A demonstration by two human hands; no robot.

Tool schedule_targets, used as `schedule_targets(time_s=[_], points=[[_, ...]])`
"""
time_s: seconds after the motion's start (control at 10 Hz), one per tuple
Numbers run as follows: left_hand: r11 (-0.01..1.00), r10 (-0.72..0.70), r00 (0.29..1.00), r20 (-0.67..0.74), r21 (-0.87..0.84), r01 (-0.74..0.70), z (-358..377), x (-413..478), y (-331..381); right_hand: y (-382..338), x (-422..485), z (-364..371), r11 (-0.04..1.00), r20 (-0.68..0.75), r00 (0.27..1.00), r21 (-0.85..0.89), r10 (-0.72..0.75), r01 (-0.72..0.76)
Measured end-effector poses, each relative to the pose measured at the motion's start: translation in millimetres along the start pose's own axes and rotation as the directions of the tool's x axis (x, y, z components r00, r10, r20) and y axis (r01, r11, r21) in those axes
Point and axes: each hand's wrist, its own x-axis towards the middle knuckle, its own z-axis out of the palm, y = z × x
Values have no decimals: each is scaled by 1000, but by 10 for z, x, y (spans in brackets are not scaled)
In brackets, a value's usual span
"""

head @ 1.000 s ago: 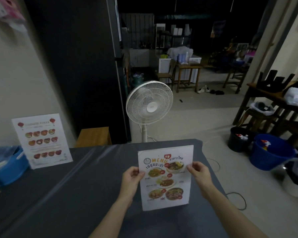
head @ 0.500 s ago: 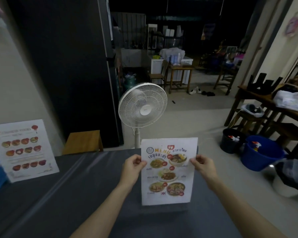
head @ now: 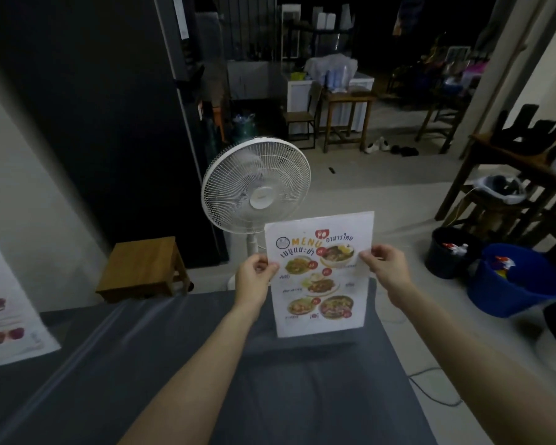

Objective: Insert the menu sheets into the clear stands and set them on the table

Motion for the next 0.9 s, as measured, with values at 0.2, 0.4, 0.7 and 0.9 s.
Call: schedule_targets(time_s=[0.2,0.4,0.7,0.9], points=[[999,-14,1000,17,37,13,268,409,-19,134,549,26,999,-27,999,-14,33,-33],[999,-32,999,2,39,32,447,548,-141,296,726,14,997,-30,997,-4,73,-74],[999,-50,998,-31,-6,50,576,515,-214,432,751,-5,997,-29,997,6,77,-77],[997,-69,996,51,36,67,544,539,-162,474,760,-54,989,54,988,20,144,-146]])
